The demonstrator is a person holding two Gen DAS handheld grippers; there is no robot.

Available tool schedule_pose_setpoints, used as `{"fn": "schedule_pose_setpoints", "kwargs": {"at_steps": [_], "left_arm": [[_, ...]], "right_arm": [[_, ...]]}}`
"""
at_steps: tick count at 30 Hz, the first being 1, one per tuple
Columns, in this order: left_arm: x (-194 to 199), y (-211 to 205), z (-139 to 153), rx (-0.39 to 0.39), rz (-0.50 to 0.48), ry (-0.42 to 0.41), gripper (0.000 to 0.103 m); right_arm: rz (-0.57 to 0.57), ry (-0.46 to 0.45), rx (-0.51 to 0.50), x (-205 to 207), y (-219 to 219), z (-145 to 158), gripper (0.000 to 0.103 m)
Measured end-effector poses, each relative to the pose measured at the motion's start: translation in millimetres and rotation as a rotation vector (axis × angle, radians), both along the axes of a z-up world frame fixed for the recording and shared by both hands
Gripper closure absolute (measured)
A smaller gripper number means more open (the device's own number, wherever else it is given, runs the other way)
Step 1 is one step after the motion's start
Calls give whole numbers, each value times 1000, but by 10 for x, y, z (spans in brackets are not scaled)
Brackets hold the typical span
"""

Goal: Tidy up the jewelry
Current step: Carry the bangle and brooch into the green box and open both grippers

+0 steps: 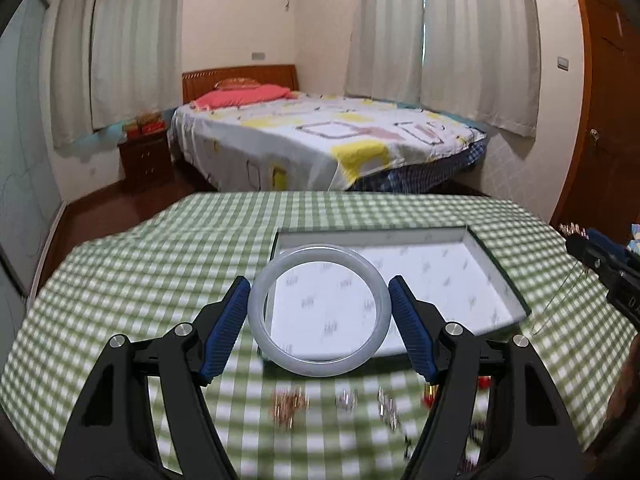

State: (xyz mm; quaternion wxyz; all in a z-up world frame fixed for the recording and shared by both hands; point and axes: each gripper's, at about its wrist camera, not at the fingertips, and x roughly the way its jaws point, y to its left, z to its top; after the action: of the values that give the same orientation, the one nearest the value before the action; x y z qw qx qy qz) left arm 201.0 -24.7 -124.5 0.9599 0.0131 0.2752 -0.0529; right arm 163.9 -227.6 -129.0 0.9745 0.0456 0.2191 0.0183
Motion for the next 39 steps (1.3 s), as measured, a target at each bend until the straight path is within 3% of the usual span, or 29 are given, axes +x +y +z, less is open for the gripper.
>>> {"fn": "schedule_pose_setpoints", "kwargs": {"at_steps": [6, 13, 20, 24, 32, 39], "left_arm": [[549, -108, 78, -7, -3, -25, 34], [1215, -284, -111, 11, 5, -13, 34], [1886, -309, -630, 1, 23, 165, 34], [2077, -315, -857, 21, 23, 247, 34], [2298, -304, -1106, 6, 3, 415, 34], [2348, -307, -1241, -11, -9, 505, 33]], "right_arm": [[11, -48, 1, 471, 15, 135, 57], [17, -8, 20, 1102, -35, -53, 57], [-3, 148, 21, 1722, -100, -541, 57], [1, 235, 15, 1918, -105, -736, 57], [10, 378, -28, 2130, -56, -935, 57], [2, 453, -38, 2231, -63, -1037, 55]]}}
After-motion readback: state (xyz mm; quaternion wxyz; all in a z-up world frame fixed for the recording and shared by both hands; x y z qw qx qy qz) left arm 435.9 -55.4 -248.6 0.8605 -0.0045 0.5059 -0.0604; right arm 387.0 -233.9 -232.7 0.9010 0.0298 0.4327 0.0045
